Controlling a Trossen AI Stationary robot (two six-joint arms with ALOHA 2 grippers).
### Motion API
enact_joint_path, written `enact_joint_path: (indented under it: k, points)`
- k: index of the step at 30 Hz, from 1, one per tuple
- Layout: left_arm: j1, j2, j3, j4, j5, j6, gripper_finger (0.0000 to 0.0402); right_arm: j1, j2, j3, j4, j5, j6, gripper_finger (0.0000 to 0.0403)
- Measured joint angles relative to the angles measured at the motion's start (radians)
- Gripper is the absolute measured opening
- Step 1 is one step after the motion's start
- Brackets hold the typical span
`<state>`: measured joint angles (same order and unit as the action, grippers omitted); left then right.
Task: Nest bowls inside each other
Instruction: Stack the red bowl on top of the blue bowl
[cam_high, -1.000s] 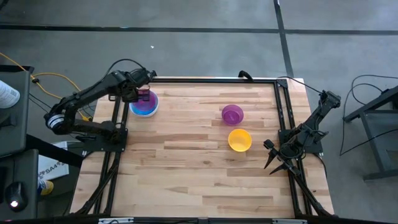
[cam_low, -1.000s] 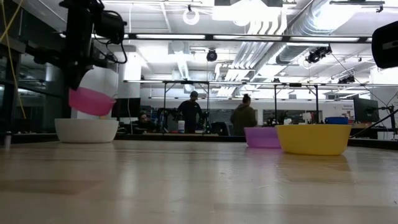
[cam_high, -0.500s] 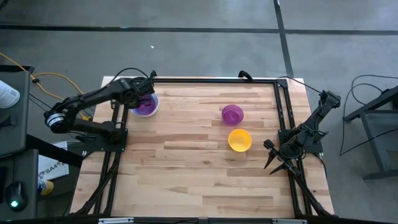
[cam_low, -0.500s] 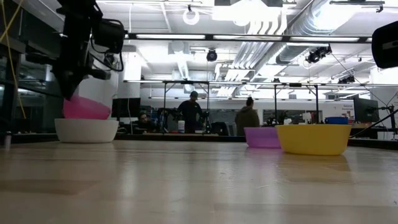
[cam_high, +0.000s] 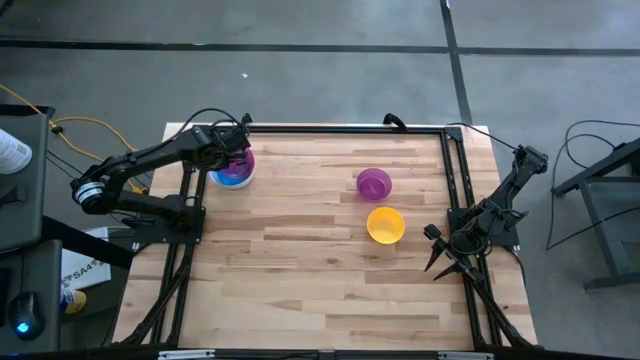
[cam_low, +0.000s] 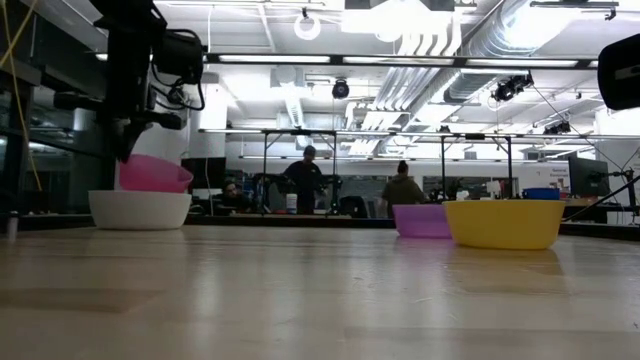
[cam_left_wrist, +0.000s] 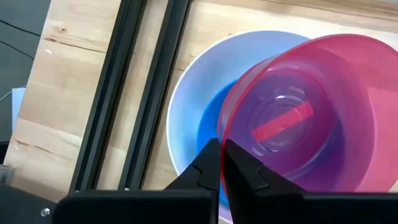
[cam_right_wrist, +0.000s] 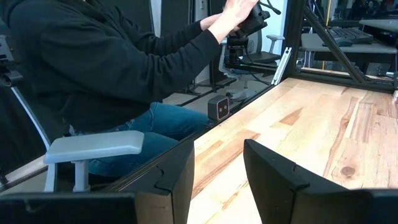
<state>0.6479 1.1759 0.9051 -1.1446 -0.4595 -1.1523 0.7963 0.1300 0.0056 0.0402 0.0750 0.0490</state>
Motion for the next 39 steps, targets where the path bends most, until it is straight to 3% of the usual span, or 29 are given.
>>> enact_joint_path:
  k: [9,39]
  points:
    - [0.0,0.0,0.0,0.0,0.019,0.001,0.0047,0.0,0.0,0.0,0.0,0.0,0.0,0.0133]
    - [0.0,0.06,0.0,-0.035,0.029,-0.004,0.005,0.0,0.0,0.0,0.0,0.0,0.0,0.0133]
